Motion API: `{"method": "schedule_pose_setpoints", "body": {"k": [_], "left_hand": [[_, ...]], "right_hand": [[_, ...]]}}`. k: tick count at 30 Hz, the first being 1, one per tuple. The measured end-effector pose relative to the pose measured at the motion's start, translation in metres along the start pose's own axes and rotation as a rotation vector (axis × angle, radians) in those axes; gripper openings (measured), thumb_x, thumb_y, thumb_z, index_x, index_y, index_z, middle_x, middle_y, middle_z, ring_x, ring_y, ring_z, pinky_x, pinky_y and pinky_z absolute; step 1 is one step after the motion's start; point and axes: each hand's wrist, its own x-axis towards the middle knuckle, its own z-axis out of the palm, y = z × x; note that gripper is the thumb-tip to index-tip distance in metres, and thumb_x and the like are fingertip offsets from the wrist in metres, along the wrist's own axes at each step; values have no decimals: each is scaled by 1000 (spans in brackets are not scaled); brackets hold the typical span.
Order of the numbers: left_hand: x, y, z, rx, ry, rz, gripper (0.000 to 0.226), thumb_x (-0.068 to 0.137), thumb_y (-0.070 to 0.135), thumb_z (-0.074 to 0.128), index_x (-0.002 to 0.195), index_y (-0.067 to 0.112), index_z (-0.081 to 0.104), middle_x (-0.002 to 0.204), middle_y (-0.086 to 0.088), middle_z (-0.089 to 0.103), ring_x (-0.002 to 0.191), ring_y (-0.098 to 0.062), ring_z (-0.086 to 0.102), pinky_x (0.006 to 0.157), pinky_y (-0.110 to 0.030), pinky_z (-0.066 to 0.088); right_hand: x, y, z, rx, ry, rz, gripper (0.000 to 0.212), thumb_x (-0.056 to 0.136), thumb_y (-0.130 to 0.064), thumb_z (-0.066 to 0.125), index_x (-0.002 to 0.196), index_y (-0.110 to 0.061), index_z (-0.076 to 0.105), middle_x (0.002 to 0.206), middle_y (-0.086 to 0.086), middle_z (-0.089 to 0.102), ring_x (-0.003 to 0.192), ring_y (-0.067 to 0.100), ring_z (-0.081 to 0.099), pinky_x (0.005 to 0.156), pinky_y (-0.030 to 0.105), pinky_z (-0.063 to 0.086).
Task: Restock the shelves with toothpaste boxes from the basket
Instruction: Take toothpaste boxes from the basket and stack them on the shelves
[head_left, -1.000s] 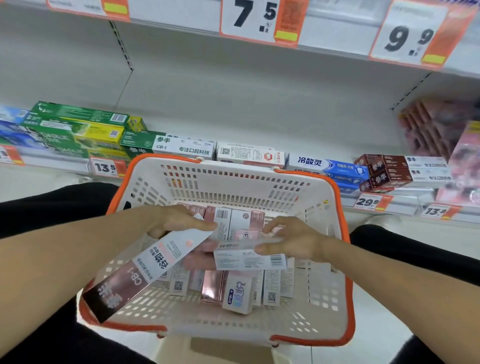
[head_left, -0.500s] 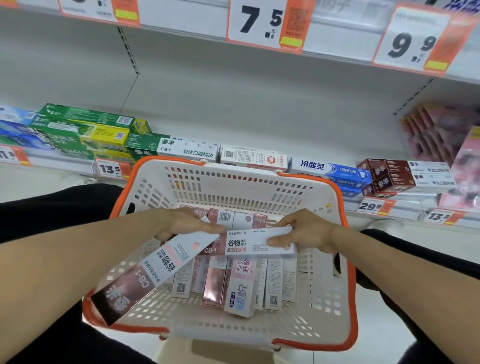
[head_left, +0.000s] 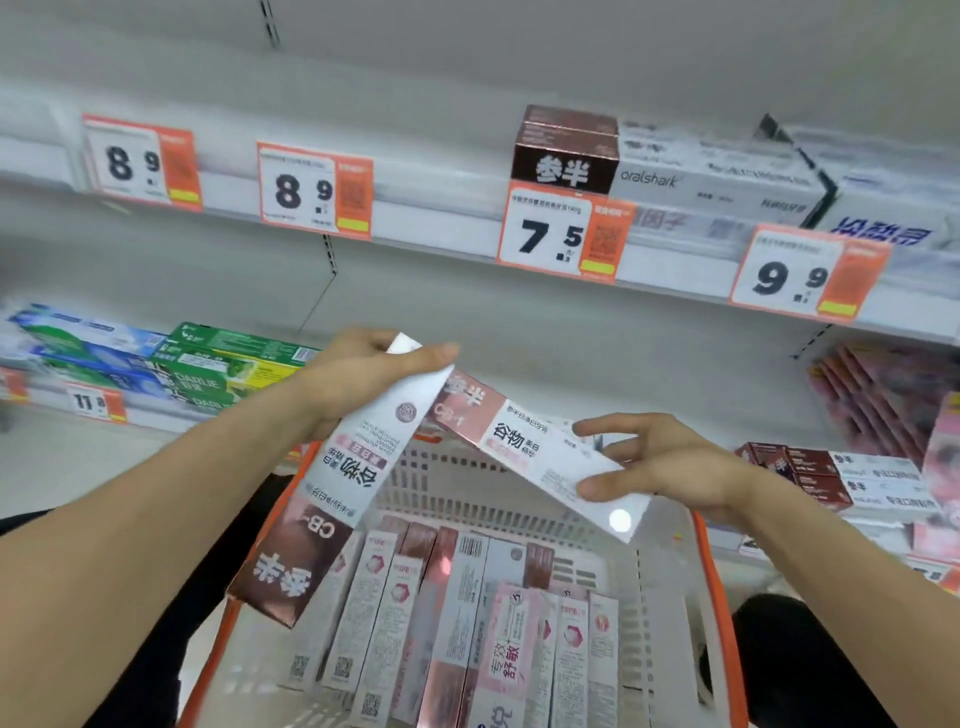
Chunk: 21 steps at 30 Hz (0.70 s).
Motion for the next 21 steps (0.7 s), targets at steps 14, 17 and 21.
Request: {"method": "schedule_pose_setpoints", "body": {"k": [14, 17, 21], "left_hand": [[-44, 74, -114, -267, 595, 643, 53, 67, 63, 79, 81, 13, 67, 62, 9, 67, 53, -4, 63, 52, -21, 51], [-38, 67, -131, -462, 587, 583, 44, 67, 60, 83, 74, 20, 65, 67, 2, 67, 58, -18, 65, 66, -40, 58], [-29, 65, -131, -562, 654, 568, 43, 69, 56, 84, 78, 19, 64, 72, 2, 66, 65, -17, 64, 71, -40, 56]], "right_hand": [[-49, -220, 33, -239, 198, -689, 43, 72, -24, 79, 114, -19, 74, 101, 1, 78, 89, 15, 74, 83, 27, 59], [-38, -275, 34, -307, 335, -805, 46, 74, -23, 85, 117, -21, 72, 102, 3, 78, 95, 17, 75, 87, 36, 60], [18, -319, 31, -488, 451, -798, 46, 75, -21, 88, 117, -23, 69, 109, 5, 74, 98, 19, 73, 87, 36, 60]]}}
